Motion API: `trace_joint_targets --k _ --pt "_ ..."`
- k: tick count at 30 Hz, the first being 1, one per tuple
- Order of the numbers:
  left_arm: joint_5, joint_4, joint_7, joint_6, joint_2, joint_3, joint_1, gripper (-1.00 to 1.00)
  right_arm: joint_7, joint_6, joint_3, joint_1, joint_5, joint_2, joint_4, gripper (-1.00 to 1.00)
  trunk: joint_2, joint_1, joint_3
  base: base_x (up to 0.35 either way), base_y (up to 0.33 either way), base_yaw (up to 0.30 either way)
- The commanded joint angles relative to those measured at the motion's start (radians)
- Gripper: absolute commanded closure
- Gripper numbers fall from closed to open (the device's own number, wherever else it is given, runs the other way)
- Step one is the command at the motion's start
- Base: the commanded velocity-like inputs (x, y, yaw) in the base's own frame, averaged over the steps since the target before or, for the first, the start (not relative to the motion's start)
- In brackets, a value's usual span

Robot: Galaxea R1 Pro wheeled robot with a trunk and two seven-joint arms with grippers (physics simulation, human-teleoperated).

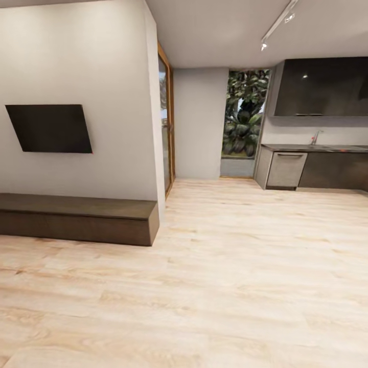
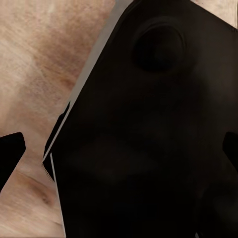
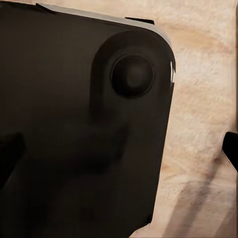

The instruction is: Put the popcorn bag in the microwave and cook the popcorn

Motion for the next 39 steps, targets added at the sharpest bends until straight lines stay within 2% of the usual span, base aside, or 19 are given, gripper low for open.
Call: trace_joint_targets --k 1,39 --pt "0.0 -0.003 0.004 0.007 0.0 0.002 0.0 -1.0 -0.001 -0.002 -0.001 0.0 0.01 0.0 0.0 -1.0 0.0 0.001 -0.001 0.341 0.0 0.0" --pt "-0.001 -0.003 0.006 0.003 -0.002 0.003 0.0 -1.0 -0.001 -0.002 0.0 0.0 0.01 0.0 0.0 -1.0 0.0 0.001 -0.001 0.341 0.0 0.0"
